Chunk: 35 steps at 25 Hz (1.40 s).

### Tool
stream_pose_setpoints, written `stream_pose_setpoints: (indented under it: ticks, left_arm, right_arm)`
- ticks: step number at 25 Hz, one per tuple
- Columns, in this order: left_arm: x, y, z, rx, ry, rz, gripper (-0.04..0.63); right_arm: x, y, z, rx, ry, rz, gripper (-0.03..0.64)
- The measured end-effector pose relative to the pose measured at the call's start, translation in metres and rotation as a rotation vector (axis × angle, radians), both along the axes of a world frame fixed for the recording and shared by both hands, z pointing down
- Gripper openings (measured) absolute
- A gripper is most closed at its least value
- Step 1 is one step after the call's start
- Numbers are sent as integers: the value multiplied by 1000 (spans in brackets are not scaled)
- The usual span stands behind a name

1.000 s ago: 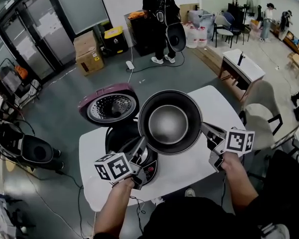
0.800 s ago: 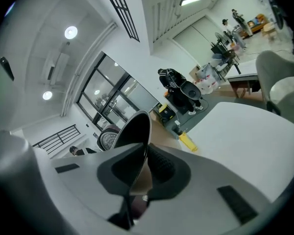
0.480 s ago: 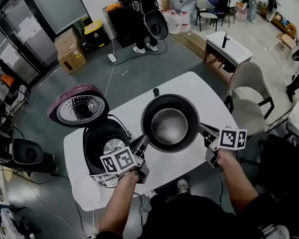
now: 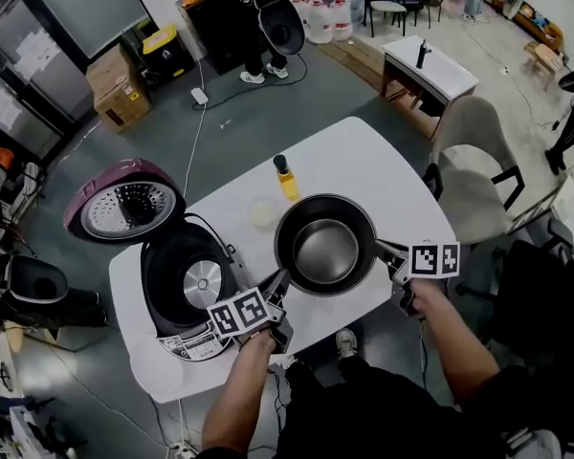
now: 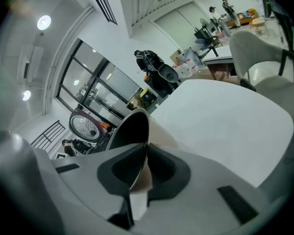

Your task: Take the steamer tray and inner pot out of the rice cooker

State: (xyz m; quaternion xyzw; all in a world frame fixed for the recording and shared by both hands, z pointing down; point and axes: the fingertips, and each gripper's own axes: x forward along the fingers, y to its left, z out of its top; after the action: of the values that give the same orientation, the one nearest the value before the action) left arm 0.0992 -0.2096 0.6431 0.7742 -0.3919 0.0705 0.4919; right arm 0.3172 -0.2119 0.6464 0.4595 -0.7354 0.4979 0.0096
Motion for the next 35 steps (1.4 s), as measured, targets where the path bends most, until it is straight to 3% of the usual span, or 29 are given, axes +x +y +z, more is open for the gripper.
stream_pose_setpoints:
  ticks: [8, 11, 13, 15, 17, 23, 27, 31, 35]
  left_arm:
    - [7, 7, 37, -65, -3, -48, 31]
    - [11, 5, 37, -46, -40, -42, 44]
    - [12, 4, 30, -10, -85, -33, 100]
    - [12, 4, 14, 55, -135, -18, 250]
    - [8, 3, -13, 148, -185, -12, 289]
    - [-27, -6, -130, 515, -332, -81, 285]
    - [-65, 5, -199, 710, -449, -168, 255]
    - [-104, 19, -241, 825, -550, -224, 250]
    - [-140, 29, -260, 875, -618, -277, 239]
  right_arm:
    - [8, 3, 33, -66, -1, -1, 25]
    - [12, 3, 33, -21, 12, -12, 31]
    - [17, 2, 26, 31, 71, -3, 43]
    - [23, -1, 11, 89, 136, 11, 101]
    - [23, -4, -14, 159, 189, 14, 147]
    - [-22, -8, -136, 519, 317, -33, 178]
    - [-69, 0, -215, 751, 375, -69, 178]
    - [-125, 6, -265, 899, 411, -132, 178]
    - [-178, 8, -286, 1017, 478, -205, 176]
